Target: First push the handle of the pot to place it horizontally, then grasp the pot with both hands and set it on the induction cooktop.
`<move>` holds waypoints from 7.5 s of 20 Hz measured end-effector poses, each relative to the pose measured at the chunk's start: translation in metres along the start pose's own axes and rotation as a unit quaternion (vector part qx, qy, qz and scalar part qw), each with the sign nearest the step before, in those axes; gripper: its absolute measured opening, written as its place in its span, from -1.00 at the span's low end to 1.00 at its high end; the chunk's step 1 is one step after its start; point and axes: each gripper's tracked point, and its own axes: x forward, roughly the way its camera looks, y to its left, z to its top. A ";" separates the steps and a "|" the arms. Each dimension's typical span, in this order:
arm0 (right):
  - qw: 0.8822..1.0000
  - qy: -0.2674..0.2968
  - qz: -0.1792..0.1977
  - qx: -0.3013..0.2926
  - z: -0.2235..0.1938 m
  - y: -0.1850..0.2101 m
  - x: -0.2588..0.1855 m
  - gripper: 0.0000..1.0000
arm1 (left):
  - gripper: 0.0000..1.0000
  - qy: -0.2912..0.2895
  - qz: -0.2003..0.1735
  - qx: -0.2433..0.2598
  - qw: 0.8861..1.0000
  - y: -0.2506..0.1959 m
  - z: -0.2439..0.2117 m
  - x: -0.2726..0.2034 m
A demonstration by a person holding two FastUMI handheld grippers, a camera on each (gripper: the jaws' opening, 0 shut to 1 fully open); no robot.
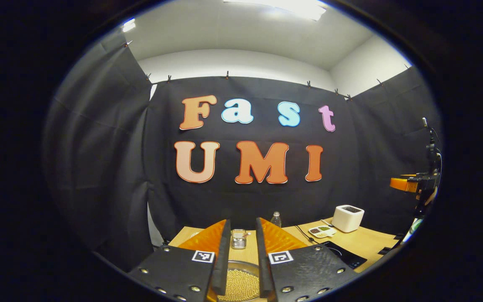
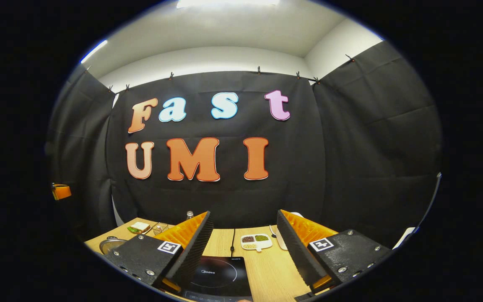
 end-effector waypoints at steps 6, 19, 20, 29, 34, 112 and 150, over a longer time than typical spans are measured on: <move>1.000 0.007 -0.002 0.006 -0.005 0.000 0.006 0.91 | -0.92 0.036 -0.009 0.007 0.999 -0.012 -0.029 0.003; 1.000 0.014 0.001 0.003 -0.012 0.003 0.013 0.92 | -0.94 0.173 -0.042 -0.015 0.984 -0.035 -0.158 -0.028; 1.000 0.015 0.001 0.004 -0.012 0.003 0.012 0.92 | -0.94 0.182 -0.045 -0.017 0.982 -0.037 -0.168 -0.031; 1.000 0.022 -0.002 0.001 -0.018 0.003 0.016 0.92 | -0.94 0.248 -0.056 -0.019 0.967 -0.048 -0.230 -0.064; 1.000 0.026 0.003 -0.005 -0.022 0.008 0.014 0.92 | -0.94 0.282 -0.074 -0.037 0.956 -0.064 -0.258 -0.076; 0.997 0.062 -0.043 -0.002 -0.066 -0.036 0.044 0.92 | -0.96 0.367 -0.059 -0.048 0.927 -0.125 -0.373 0.064; 0.972 0.221 0.082 -0.014 -0.264 0.308 0.061 0.93 | 0.62 0.203 0.046 -0.065 0.976 0.191 -0.300 0.052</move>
